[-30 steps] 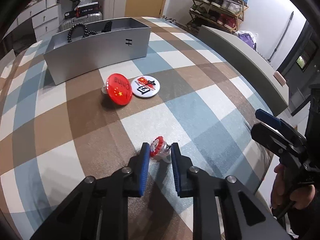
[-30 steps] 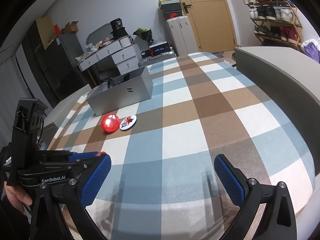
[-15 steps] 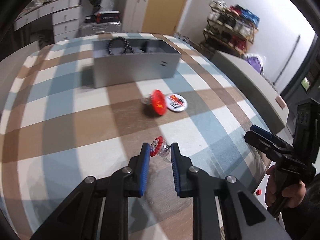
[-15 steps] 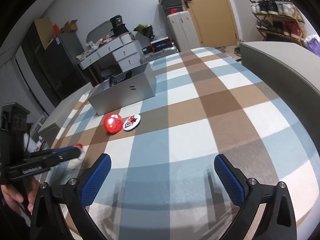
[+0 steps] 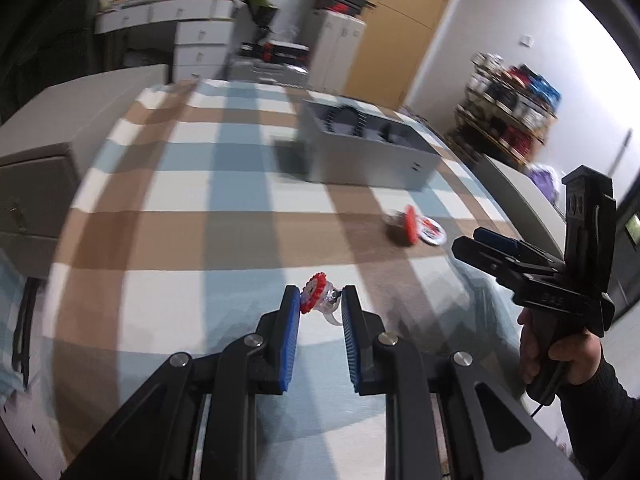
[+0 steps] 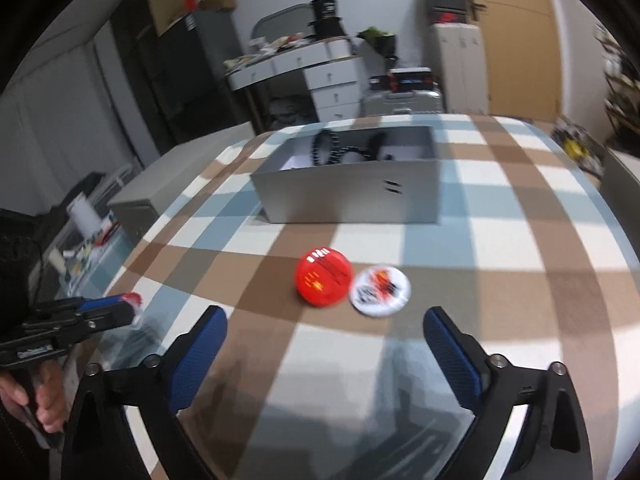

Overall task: Organize jewelry
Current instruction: 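Grasp the red 'China' badge with the right gripper while the left gripper holds its item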

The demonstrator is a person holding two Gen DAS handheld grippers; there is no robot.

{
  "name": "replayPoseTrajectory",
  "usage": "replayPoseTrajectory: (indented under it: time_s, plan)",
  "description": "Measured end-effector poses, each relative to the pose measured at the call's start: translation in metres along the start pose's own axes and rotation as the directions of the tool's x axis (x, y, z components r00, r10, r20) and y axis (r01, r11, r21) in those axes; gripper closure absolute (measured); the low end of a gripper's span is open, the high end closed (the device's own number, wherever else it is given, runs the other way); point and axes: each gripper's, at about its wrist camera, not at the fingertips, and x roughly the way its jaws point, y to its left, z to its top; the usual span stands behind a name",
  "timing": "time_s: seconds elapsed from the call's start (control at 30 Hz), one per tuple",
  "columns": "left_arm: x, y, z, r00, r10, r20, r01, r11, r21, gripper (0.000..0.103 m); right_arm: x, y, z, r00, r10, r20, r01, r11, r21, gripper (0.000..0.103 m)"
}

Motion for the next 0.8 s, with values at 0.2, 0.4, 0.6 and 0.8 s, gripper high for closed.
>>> replayPoseTrajectory:
  time_s: [0.2, 0.4, 0.6, 0.8]
  plan:
    - [-0.003, 0.018, 0.0, 0.999, 0.019, 0.026, -0.017, 0.999, -0.047, 0.087, 0.024, 0.013, 0.01, 0.999, -0.038, -0.007, 0.038, 0.999, -0.039, 0.016]
    - [-0.002, 0.026, 0.0, 1.0, 0.014, 0.026, -0.012, 0.999, -0.051, 0.087, 0.045, 0.021, 0.014, 0.987, -0.145, -0.074, 0.139, 0.987, -0.079, 0.04]
    - [-0.005, 0.028, -0.001, 0.999, -0.029, 0.014, 0.029, 0.997, -0.067, 0.087, 0.047, 0.024, 0.013, 0.982, -0.171, -0.079, 0.163, 0.982, -0.099, 0.067]
    - [-0.009, 0.025, 0.001, 0.999, -0.03, 0.021, 0.031, 0.998, -0.058, 0.087, 0.04, 0.022, 0.012, 0.985, -0.164, -0.063, 0.158, 0.983, -0.09, 0.091]
